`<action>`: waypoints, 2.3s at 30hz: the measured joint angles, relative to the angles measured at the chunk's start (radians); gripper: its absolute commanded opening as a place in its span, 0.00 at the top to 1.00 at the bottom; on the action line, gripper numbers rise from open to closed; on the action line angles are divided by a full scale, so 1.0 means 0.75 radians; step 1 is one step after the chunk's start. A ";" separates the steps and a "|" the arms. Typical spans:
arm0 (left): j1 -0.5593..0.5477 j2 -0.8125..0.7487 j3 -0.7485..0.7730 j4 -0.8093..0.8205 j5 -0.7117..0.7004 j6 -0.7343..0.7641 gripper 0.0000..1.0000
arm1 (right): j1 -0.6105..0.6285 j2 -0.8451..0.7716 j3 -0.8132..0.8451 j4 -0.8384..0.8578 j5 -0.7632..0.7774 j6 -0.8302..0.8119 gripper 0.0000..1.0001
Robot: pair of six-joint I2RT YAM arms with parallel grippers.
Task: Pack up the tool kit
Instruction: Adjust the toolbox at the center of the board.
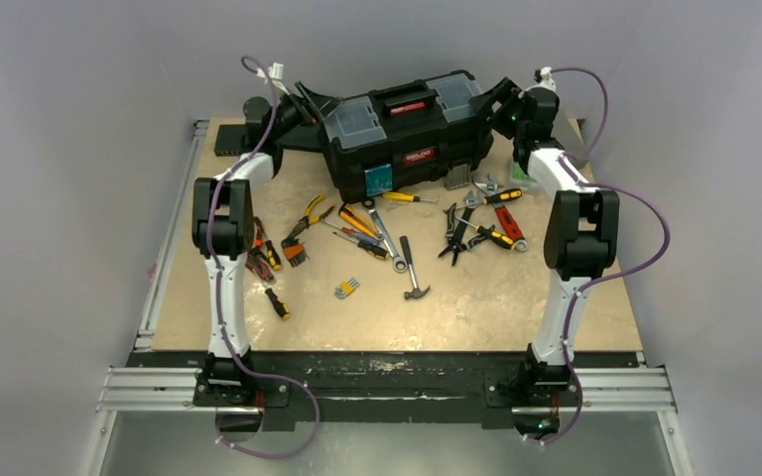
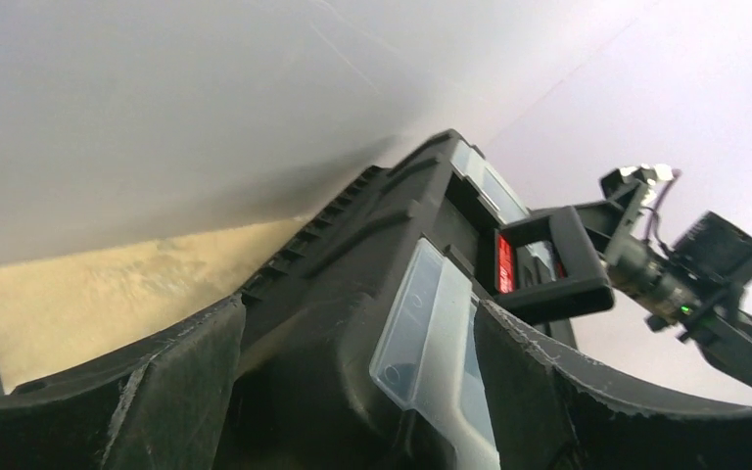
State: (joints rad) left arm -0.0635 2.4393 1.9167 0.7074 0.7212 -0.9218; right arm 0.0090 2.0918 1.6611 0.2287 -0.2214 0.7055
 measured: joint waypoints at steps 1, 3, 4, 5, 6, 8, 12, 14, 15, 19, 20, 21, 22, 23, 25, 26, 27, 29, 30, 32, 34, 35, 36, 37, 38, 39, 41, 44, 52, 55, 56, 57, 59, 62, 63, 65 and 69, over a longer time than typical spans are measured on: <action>0.002 -0.041 -0.089 0.065 0.000 -0.025 0.18 | -0.003 0.001 0.000 0.002 -0.013 -0.007 0.21; 0.004 -0.126 -0.244 0.146 0.005 -0.061 0.21 | -0.006 0.001 -0.001 0.002 -0.031 -0.017 0.21; 0.004 -0.160 -0.301 0.165 0.009 -0.069 0.22 | -0.008 0.001 -0.001 0.002 -0.040 -0.022 0.21; 0.004 -0.203 -0.369 0.181 0.013 -0.076 0.22 | -0.008 0.001 -0.001 0.002 -0.046 -0.026 0.21; 0.004 -0.251 -0.441 0.189 0.020 -0.080 0.22 | -0.009 0.001 -0.001 0.002 -0.050 -0.033 0.21; 0.002 -0.329 -0.550 0.192 0.033 -0.083 0.22 | -0.009 0.001 -0.002 0.003 -0.057 -0.040 0.21; -0.006 -0.508 -0.794 0.191 0.041 -0.067 0.22 | -0.002 -0.001 -0.025 0.036 -0.072 -0.049 0.21; -0.013 -0.591 -0.895 0.193 0.055 -0.061 0.22 | 0.008 -0.009 -0.049 0.064 -0.071 -0.051 0.21; -0.019 -0.639 -0.950 0.193 0.060 -0.054 0.22 | 0.015 -0.017 -0.065 0.076 -0.068 -0.052 0.21; -0.041 -0.835 -1.139 0.152 0.072 0.010 0.22 | 0.053 -0.045 -0.107 0.093 -0.064 -0.052 0.21; -0.048 -0.890 -1.171 0.118 0.076 0.037 0.22 | 0.069 -0.053 -0.118 0.093 -0.063 -0.052 0.21; -0.056 -0.933 -1.191 0.087 0.080 0.061 0.22 | 0.082 -0.060 -0.126 0.093 -0.063 -0.052 0.21; -0.068 -0.987 -1.208 0.045 0.079 0.093 0.22 | 0.099 -0.067 -0.134 0.092 -0.064 -0.052 0.20; -0.080 -1.041 -1.222 0.003 0.074 0.129 0.22 | 0.109 -0.071 -0.139 0.089 -0.067 -0.052 0.20; -0.104 -1.141 -1.236 -0.088 0.080 0.185 0.22 | 0.149 -0.075 -0.141 0.084 -0.078 -0.048 0.20; -0.116 -1.189 -1.241 -0.135 0.080 0.216 0.22 | 0.162 -0.076 -0.141 0.080 -0.079 -0.047 0.19; -0.130 -1.230 -1.244 -0.180 0.075 0.249 0.22 | 0.176 -0.076 -0.138 0.072 -0.079 -0.046 0.18; -0.147 -1.290 -1.245 -0.269 0.047 0.315 0.21 | 0.197 -0.076 -0.117 0.032 -0.078 -0.048 0.16; -0.152 -1.312 -1.245 -0.312 0.028 0.343 0.20 | 0.201 -0.077 -0.108 0.012 -0.076 -0.050 0.16; -0.155 -1.341 -1.245 -0.410 -0.020 0.400 0.19 | 0.206 -0.086 -0.094 -0.036 -0.058 -0.063 0.15; -0.155 -1.356 -1.244 -0.509 -0.082 0.454 0.19 | 0.206 -0.117 -0.093 -0.107 -0.028 -0.076 0.14; -0.155 -1.361 -1.243 -0.547 -0.107 0.469 0.18 | 0.205 -0.135 -0.093 -0.137 -0.014 -0.080 0.14; -0.155 -1.367 -1.236 -0.605 -0.141 0.494 0.18 | 0.205 -0.163 -0.094 -0.175 0.002 -0.085 0.14; -0.156 -1.371 -1.224 -0.656 -0.170 0.521 0.18 | 0.202 -0.195 -0.095 -0.208 0.014 -0.091 0.14; -0.161 -1.376 -1.201 -0.715 -0.204 0.549 0.18 | 0.199 -0.233 -0.098 -0.228 0.030 -0.096 0.14; -0.165 -1.378 -1.176 -0.755 -0.226 0.567 0.18 | 0.196 -0.266 -0.101 -0.243 0.036 -0.100 0.14; -0.187 -1.379 -1.089 -0.849 -0.279 0.622 0.17 | 0.190 -0.355 -0.124 -0.260 0.057 -0.106 0.14; -0.238 -1.380 -0.946 -0.949 -0.335 0.695 0.15 | 0.180 -0.531 -0.244 -0.237 0.061 -0.104 0.16; -0.282 -1.504 -0.951 -1.107 -0.540 0.752 0.12 | 0.200 -0.928 -0.901 -0.024 -0.055 -0.040 0.16; -0.282 -1.658 -1.156 -1.106 -0.629 0.730 0.12 | 0.246 -1.049 -1.143 0.044 -0.085 -0.020 0.14; -0.283 -1.705 -1.210 -1.109 -0.651 0.728 0.11 | 0.263 -1.097 -1.219 0.078 -0.092 -0.013 0.14; -0.283 -1.766 -1.283 -1.104 -0.687 0.720 0.09 | 0.281 -1.157 -1.310 0.123 -0.106 -0.004 0.14; -0.283 -1.855 -1.379 -1.098 -0.745 0.716 0.04 | 0.303 -1.251 -1.447 0.224 -0.126 0.027 0.14; -0.283 -1.946 -1.494 -1.054 -0.826 0.714 0.00 | 0.315 -1.333 -1.619 0.398 -0.151 0.086 0.14; -0.283 -1.959 -1.521 -1.037 -0.844 0.714 0.00 | 0.322 -1.334 -1.663 0.456 -0.154 0.111 0.14; -0.283 -1.958 -1.544 -1.014 -0.870 0.715 0.00 | 0.339 -1.298 -1.715 0.561 -0.162 0.158 0.14; -0.262 -1.902 -1.518 -0.996 -0.852 0.715 0.00 | 0.391 -1.102 -1.768 0.848 -0.215 0.273 0.14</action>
State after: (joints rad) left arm -0.2600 1.0126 0.7784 -0.0395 0.0822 -0.3855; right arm 0.3019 1.2652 0.3351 0.8650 -0.3828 0.9104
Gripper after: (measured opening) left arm 0.998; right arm 0.856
